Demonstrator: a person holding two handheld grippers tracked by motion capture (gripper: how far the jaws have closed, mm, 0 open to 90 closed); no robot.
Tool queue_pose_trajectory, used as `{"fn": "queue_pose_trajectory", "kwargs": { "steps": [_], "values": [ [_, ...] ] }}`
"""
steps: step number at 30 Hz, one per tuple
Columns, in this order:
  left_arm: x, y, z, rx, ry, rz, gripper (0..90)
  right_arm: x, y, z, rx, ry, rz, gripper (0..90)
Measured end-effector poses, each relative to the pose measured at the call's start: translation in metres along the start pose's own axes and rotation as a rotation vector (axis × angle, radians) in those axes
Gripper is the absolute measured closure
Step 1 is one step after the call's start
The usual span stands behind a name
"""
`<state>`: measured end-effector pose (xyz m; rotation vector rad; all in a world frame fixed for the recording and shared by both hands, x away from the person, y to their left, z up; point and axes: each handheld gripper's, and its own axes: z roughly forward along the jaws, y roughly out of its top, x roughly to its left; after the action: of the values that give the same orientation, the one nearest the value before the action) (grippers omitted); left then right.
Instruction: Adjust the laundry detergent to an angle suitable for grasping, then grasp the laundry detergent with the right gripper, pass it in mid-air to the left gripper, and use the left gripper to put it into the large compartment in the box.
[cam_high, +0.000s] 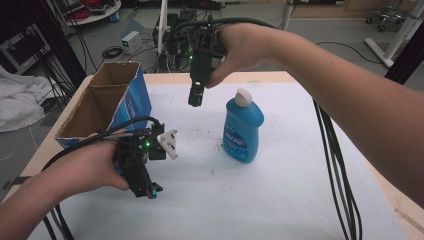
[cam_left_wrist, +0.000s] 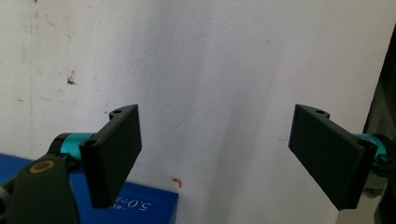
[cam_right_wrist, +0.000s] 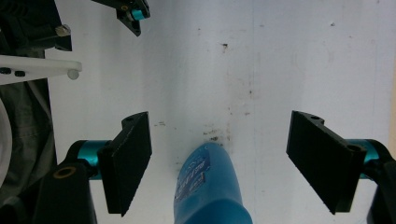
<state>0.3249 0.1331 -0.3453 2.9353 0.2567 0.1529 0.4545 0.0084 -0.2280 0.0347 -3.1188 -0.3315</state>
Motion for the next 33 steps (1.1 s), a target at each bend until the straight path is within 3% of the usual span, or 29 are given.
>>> {"fn": "queue_pose_trajectory", "kwargs": {
  "steps": [22, 33],
  "values": [
    [0.002, 0.008, -0.004, 0.001, 0.008, 0.017, 17.3, 0.003, -0.009, -0.007, -0.027, -0.002, 0.023, 21.7],
    [0.003, 0.004, -0.006, -0.004, 0.01, 0.004, 17.3, 0.003, -0.01, -0.01, -0.053, -0.002, 0.025, 21.7]
  ]
}}
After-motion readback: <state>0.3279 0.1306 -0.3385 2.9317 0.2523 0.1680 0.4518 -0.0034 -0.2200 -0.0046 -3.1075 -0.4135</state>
